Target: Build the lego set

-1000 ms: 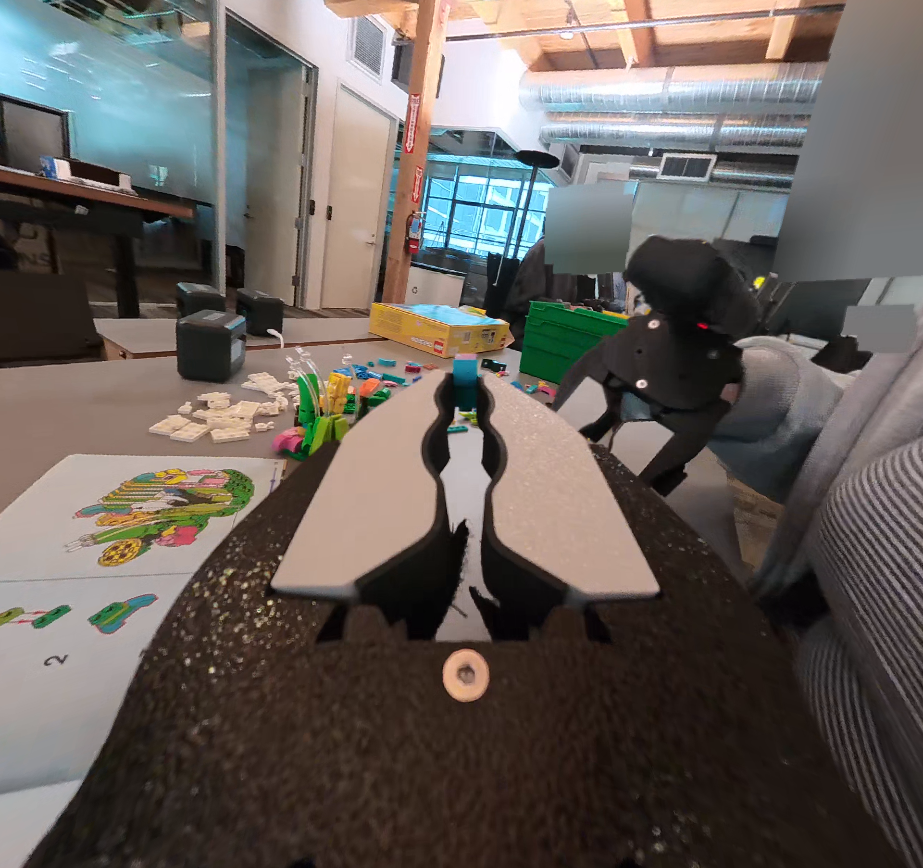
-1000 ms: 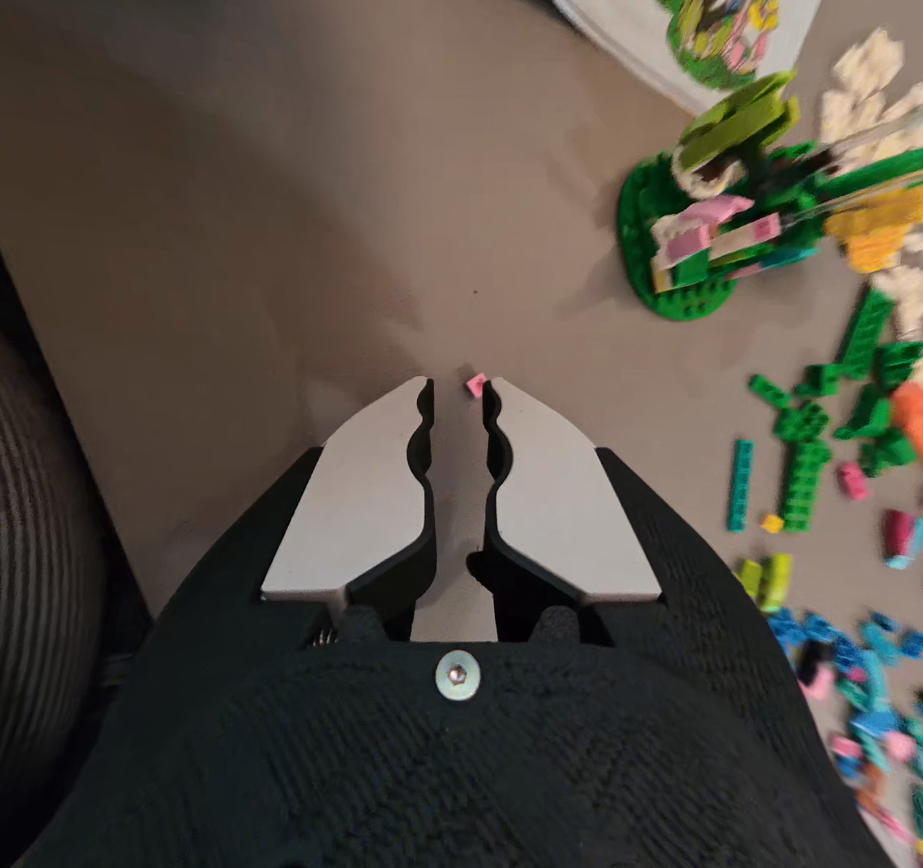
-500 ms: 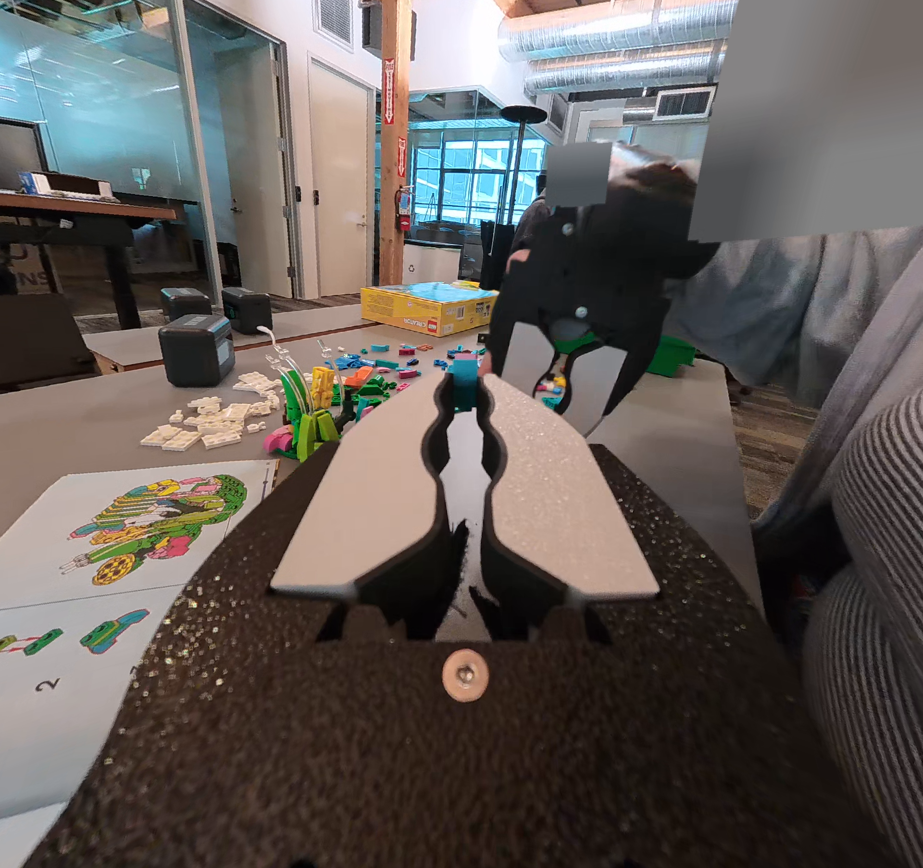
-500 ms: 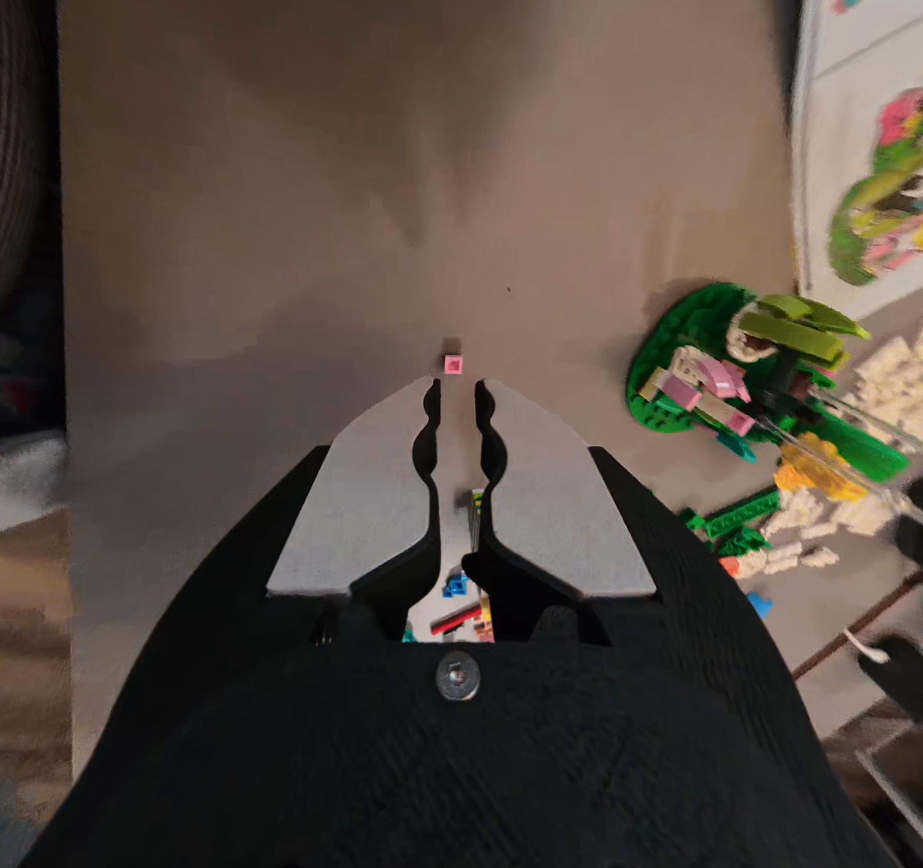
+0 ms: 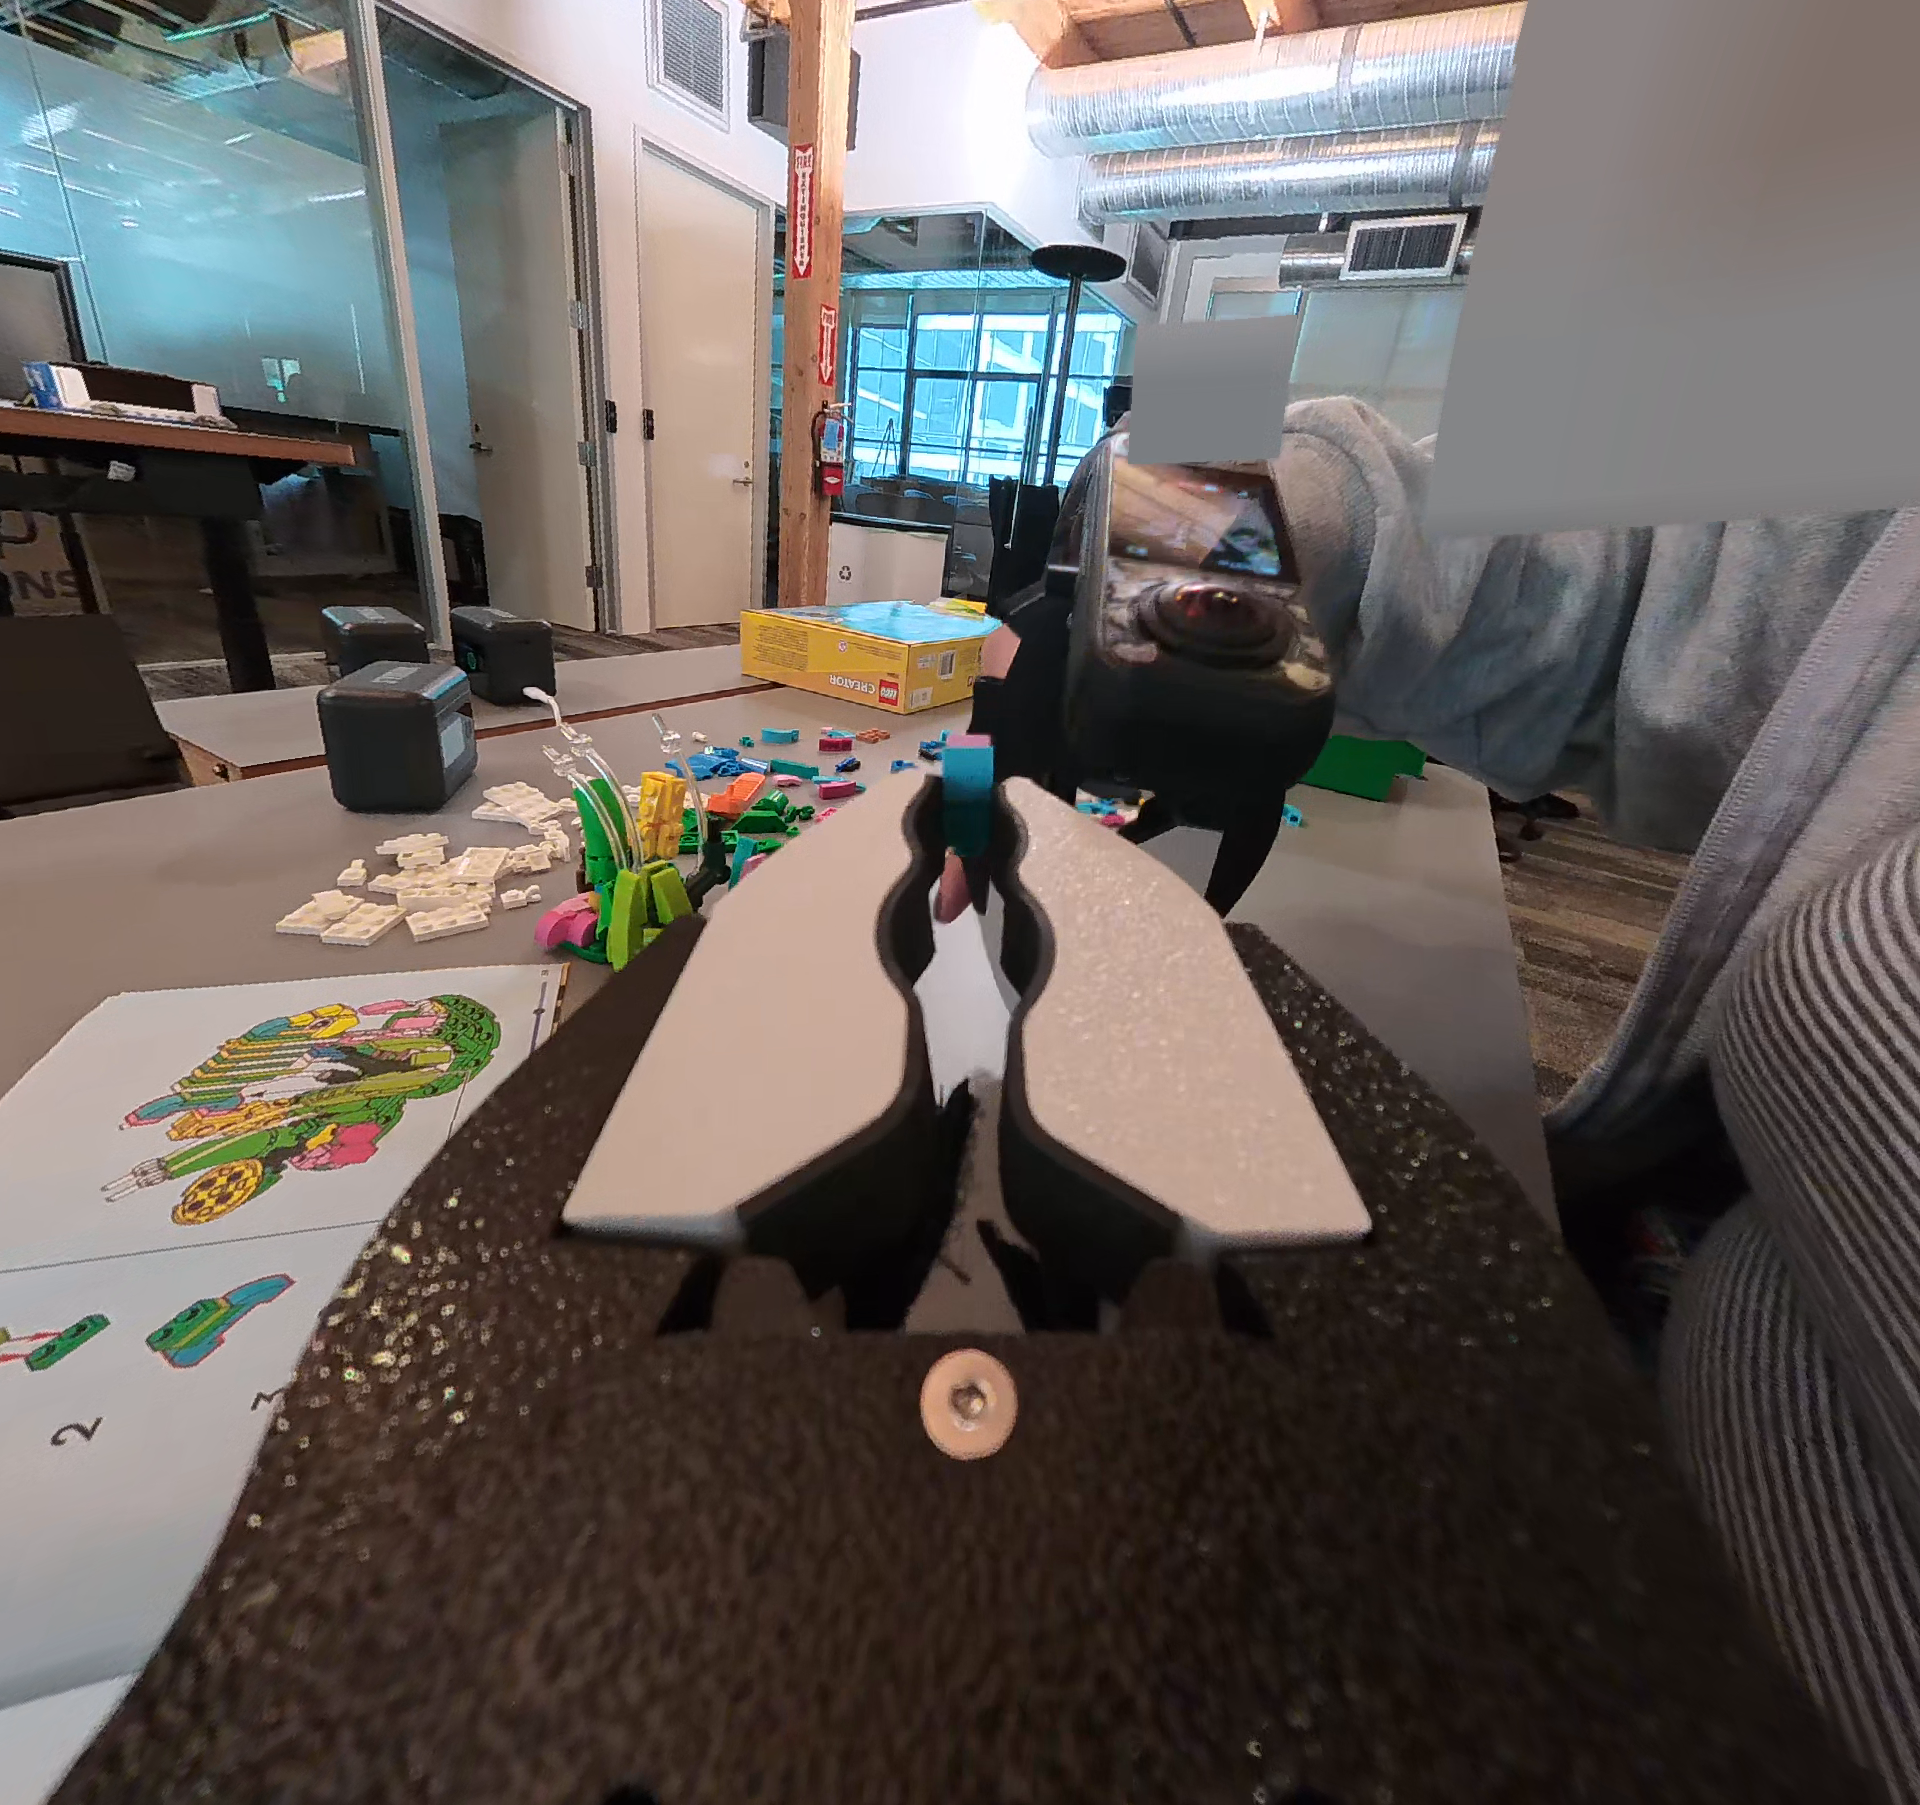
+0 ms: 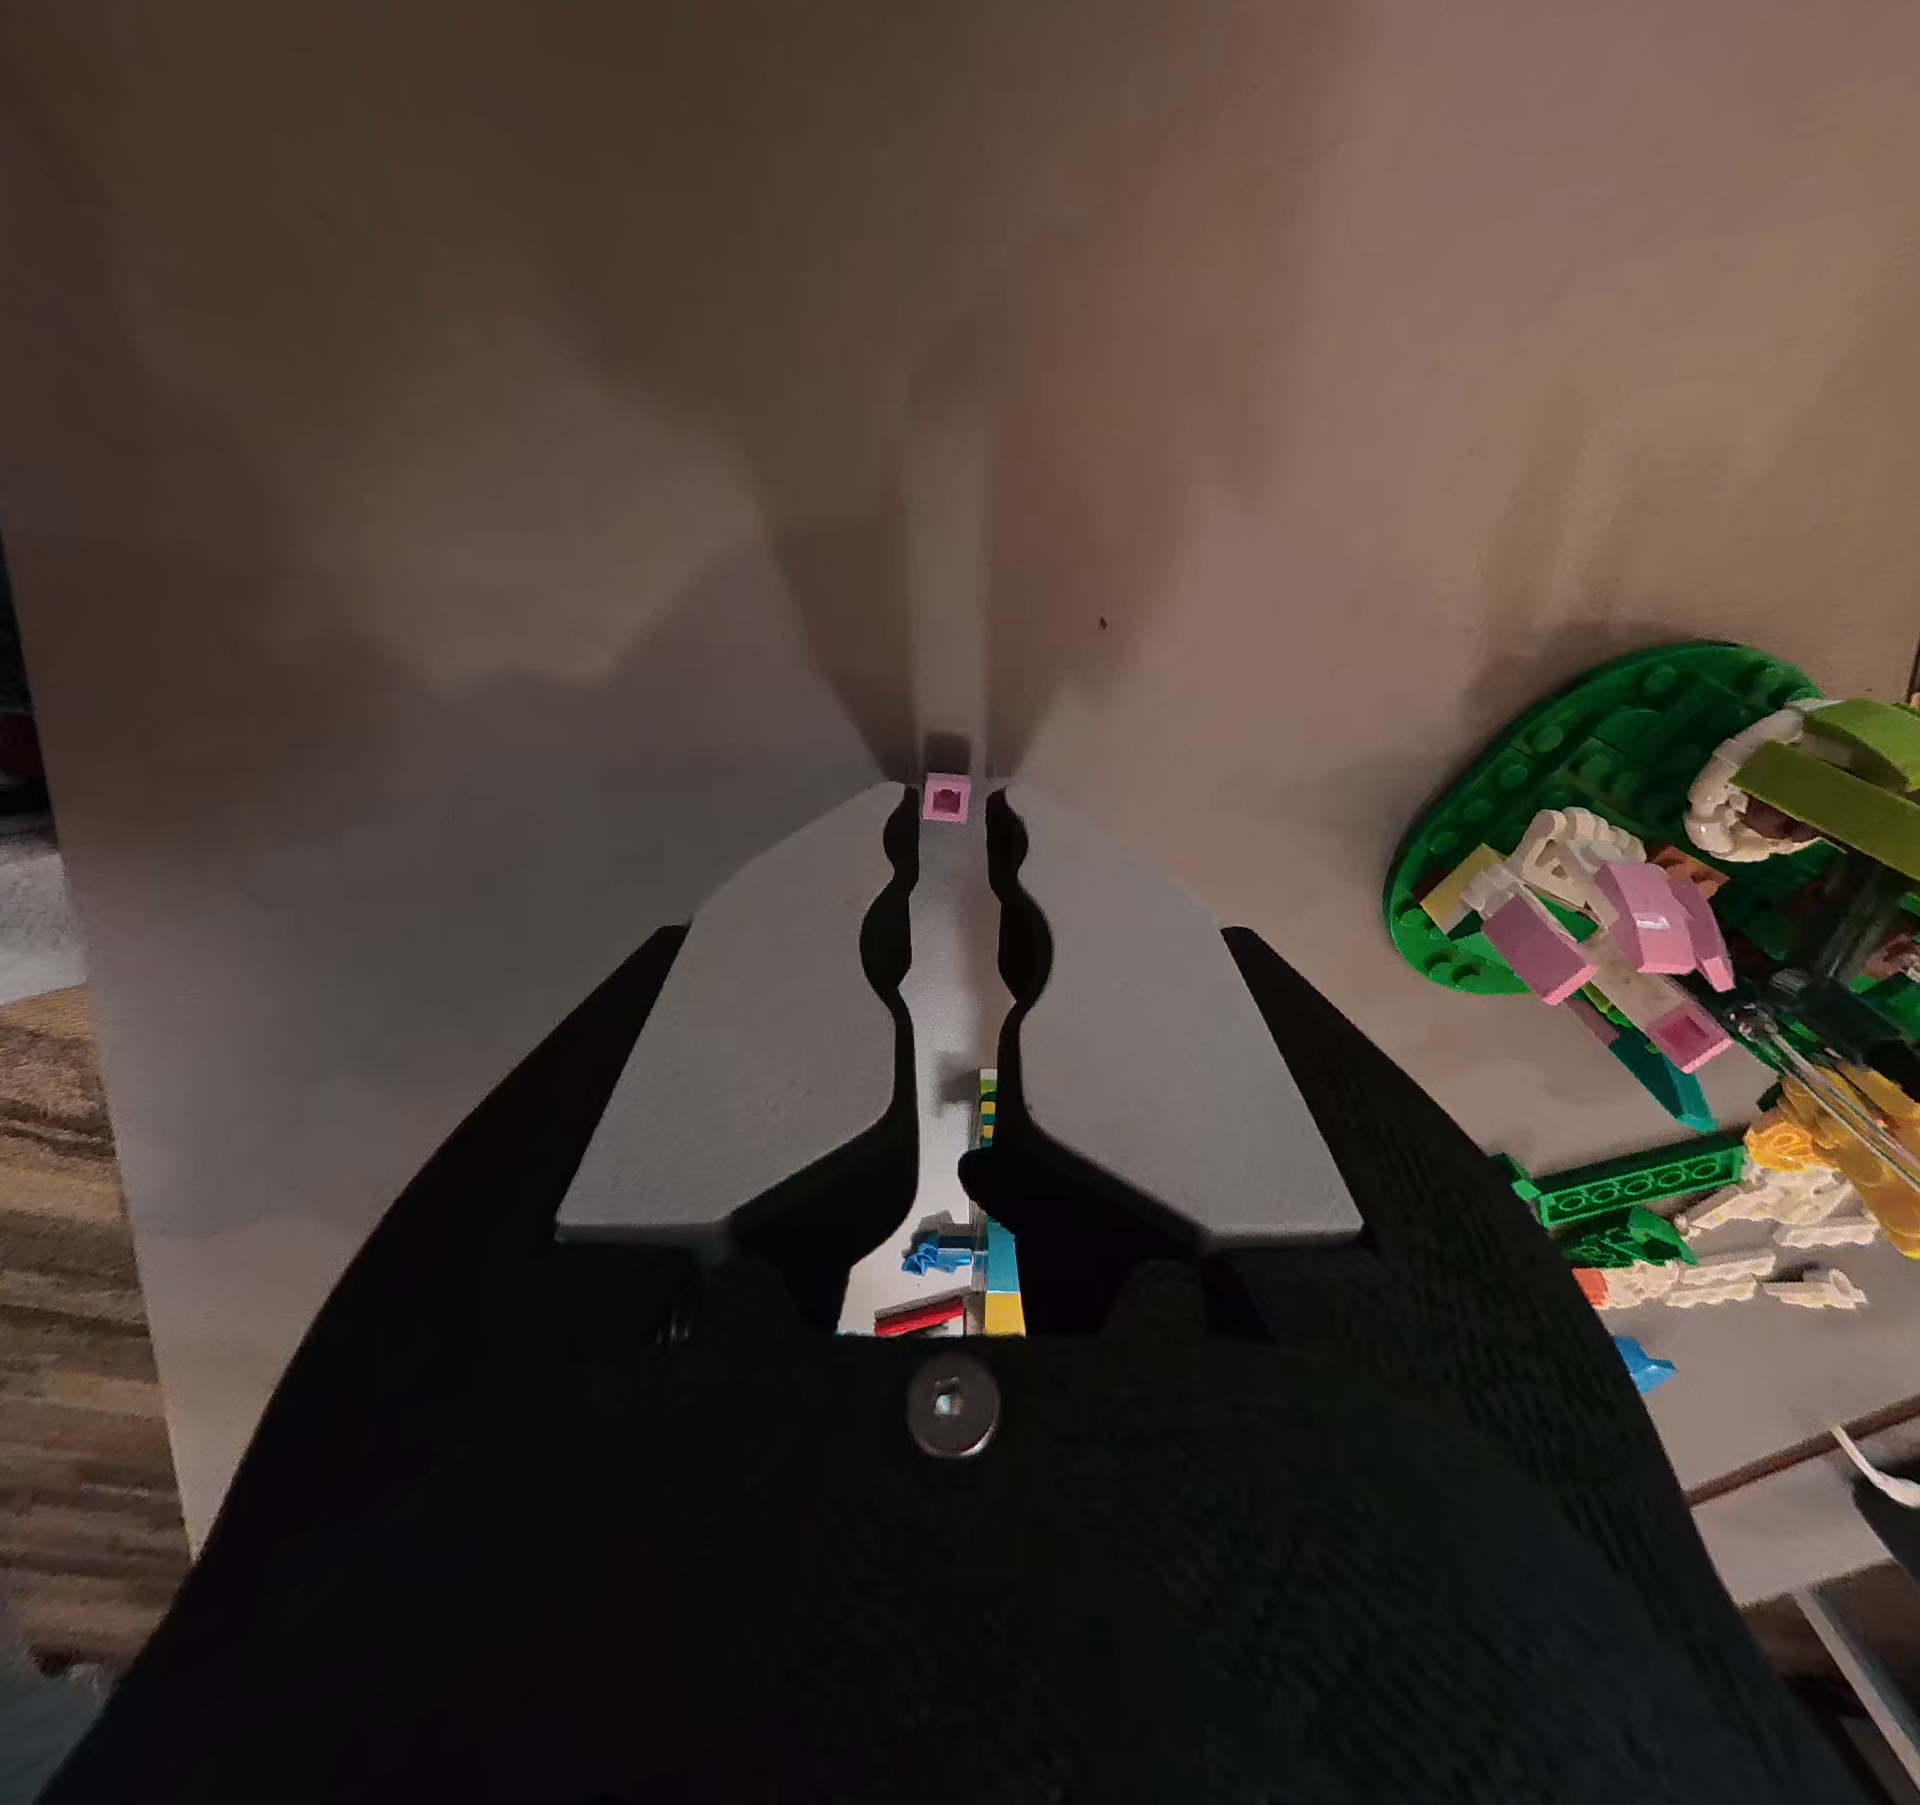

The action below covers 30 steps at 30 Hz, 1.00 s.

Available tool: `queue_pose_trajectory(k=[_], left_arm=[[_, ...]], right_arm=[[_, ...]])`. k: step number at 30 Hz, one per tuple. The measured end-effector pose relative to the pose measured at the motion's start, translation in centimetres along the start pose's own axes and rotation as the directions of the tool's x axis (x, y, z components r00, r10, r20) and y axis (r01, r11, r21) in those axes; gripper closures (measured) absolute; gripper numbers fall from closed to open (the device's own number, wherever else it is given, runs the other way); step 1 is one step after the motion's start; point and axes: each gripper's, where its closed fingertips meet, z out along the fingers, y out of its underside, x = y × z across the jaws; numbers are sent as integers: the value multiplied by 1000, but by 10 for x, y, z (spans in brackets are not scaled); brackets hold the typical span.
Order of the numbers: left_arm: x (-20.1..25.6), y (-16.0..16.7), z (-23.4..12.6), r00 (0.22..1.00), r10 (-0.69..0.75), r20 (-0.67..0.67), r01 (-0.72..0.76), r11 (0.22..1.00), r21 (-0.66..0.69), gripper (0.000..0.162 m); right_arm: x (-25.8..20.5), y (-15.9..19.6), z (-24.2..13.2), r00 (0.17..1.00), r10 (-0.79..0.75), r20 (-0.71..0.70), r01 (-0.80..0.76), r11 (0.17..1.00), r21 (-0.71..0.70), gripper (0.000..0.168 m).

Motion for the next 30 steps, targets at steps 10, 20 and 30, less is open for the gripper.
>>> queue_pose_trajectory(k=[10,20,30], left_arm=[[-2,2,0,1000,12,15,-12,1000,-10,154],[-1,10,5,972,223,76,-216,972,-91,154],[3,19,9,957,285,63,-273,951,-148,155]], right_arm=[[3,2,-5,1000,5,-30,-5,1000,23,162],[29,-76,-128,994,-5,-109,62,849,525,162],[27,-92,-122,990,-78,-115,123,872,473,162]])
